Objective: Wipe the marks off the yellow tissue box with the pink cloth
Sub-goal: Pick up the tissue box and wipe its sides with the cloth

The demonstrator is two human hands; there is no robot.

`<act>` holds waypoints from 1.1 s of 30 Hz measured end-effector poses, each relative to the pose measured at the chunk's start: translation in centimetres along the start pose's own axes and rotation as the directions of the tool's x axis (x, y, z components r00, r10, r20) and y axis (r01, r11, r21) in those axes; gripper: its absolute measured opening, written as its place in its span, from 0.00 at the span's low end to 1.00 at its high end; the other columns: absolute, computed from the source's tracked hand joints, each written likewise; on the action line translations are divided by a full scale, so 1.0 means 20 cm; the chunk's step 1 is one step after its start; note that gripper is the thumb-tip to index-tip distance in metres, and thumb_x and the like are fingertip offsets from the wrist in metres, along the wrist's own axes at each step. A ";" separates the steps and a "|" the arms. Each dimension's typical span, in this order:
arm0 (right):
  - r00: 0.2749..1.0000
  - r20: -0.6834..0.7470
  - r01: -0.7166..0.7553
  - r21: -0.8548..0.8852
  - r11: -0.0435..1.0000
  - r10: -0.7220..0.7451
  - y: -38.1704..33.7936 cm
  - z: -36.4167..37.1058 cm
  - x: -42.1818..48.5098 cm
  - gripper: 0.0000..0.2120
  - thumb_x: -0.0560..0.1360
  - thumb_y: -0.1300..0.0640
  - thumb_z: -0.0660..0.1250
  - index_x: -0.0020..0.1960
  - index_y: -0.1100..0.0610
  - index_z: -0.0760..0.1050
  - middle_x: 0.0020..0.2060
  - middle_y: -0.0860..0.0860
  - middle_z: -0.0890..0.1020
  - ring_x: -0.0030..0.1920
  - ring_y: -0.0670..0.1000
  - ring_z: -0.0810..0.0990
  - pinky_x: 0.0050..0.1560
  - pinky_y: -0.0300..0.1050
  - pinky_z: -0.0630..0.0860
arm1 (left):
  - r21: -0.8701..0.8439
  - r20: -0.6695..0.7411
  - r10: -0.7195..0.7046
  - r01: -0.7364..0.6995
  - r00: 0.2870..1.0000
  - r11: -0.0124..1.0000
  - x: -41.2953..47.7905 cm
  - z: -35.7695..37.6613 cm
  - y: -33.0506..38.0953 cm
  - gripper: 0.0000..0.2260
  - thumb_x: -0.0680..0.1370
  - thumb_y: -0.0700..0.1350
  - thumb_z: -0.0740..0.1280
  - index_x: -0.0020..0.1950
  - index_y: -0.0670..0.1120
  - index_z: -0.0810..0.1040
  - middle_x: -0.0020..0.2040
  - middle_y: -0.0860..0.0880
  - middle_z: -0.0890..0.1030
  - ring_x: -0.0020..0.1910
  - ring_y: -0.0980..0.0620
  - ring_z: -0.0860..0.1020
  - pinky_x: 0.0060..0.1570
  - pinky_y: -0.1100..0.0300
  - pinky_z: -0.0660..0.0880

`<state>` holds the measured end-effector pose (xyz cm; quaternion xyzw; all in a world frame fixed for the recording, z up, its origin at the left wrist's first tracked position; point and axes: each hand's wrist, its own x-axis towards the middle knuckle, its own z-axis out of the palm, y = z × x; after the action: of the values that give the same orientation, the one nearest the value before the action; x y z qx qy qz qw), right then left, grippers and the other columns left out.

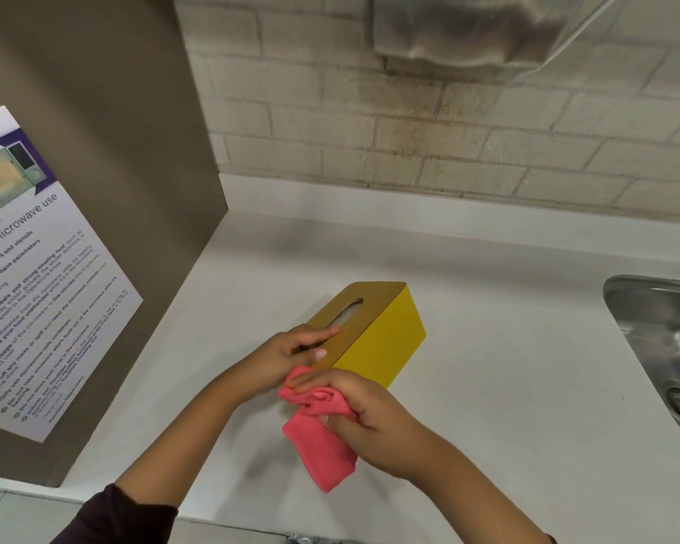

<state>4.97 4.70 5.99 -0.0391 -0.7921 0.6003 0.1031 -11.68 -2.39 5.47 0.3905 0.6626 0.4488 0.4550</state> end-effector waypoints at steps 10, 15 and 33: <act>0.739 -0.498 0.359 0.861 0.360 0.453 0.21 -0.28 -0.18 0.14 0.69 0.60 0.60 0.42 0.59 0.85 0.43 0.58 0.86 0.44 0.56 0.84 0.49 0.51 0.81 | -0.025 0.009 -0.080 0.080 0.997 0.996 0.00 -0.03 0.00 0.20 0.80 0.40 0.58 0.69 0.58 0.63 0.64 0.51 0.71 0.64 0.54 0.70 0.56 0.69 0.71; 0.640 -0.526 0.469 0.845 0.257 0.561 0.34 -0.30 -0.25 0.12 0.62 0.59 0.69 0.43 0.55 0.86 0.46 0.59 0.85 0.43 0.58 0.86 0.54 0.61 0.76 | -0.006 -0.016 -0.158 0.158 0.987 0.987 0.04 -0.04 0.00 0.15 0.74 0.59 0.64 0.59 0.68 0.69 0.67 0.53 0.71 0.66 0.52 0.70 0.63 0.58 0.67; 0.853 -0.286 0.322 0.947 -0.009 0.437 0.17 -0.28 -0.18 0.24 0.80 0.53 0.50 0.73 0.64 0.58 0.63 0.68 0.75 0.50 0.64 0.82 0.72 0.68 0.48 | 0.106 -0.078 -0.078 0.086 0.994 0.991 0.09 -0.07 0.26 0.13 0.66 0.65 0.61 0.44 0.62 0.77 0.38 0.69 0.82 0.39 0.72 0.79 0.33 0.79 0.71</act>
<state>9.48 10.19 3.82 -0.1483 -0.0607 0.9464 0.2803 -12.97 0.46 10.12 0.3704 0.7179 0.4071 0.4263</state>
